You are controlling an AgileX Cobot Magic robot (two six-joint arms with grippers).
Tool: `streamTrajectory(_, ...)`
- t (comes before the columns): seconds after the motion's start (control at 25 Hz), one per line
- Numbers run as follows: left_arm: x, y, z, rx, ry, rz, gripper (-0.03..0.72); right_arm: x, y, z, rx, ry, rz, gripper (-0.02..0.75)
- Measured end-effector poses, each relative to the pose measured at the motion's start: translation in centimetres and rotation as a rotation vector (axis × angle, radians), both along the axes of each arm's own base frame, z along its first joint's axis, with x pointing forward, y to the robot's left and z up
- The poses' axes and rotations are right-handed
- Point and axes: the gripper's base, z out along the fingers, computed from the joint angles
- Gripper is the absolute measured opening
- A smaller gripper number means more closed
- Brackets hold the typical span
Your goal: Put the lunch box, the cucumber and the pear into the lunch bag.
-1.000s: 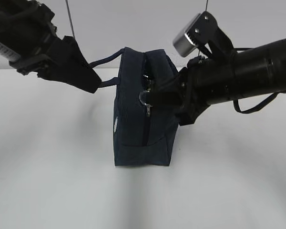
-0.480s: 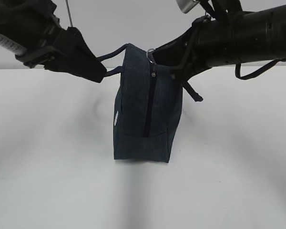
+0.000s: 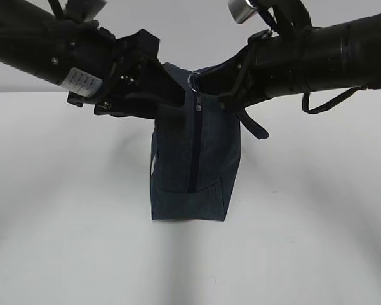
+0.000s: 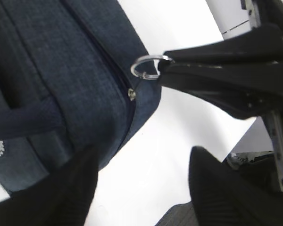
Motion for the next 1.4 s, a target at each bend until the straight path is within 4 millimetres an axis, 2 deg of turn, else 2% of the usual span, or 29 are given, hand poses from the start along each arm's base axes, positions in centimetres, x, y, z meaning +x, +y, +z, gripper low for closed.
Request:
streamTrajectory(0.28,1.4,-0.5,-2.4,0.006,0.09,0.055,0.425,0.0,0.1,0.0,0.005,0.003,0.002,-0.016)
streamTrajectory(0.92,2.2,-0.2,-2.9,0.041,0.071,0.144,0.411,0.0,0.1,0.1,0.021,0.009,-0.001,-0.016)
streamTrajectory(1.0,2.3,-0.4,-3.3,0.045,0.075,0.145,0.376,0.1,0.1,0.1,0.032,0.013,-0.009,-0.016)
streamTrajectory(1.12,2.3,-0.6,-3.4,0.043,0.075,0.147,0.277,0.1,0.1,0.1,0.036,0.014,-0.012,-0.016)
streamTrajectory(1.28,2.3,-0.6,-3.4,0.054,0.049,0.119,0.06,0.2,0.0,0.1,0.03,0.01,-0.028,-0.016)
streamTrajectory(1.32,2.3,-0.6,-3.4,0.058,0.041,0.109,0.029,0.3,-0.1,0.1,0.025,0.006,-0.033,-0.016)
streamTrajectory(1.4,2.2,-0.6,-3.4,0.063,0.033,0.096,0.014,0.3,-0.1,0.1,0.017,-0.001,-0.036,-0.016)
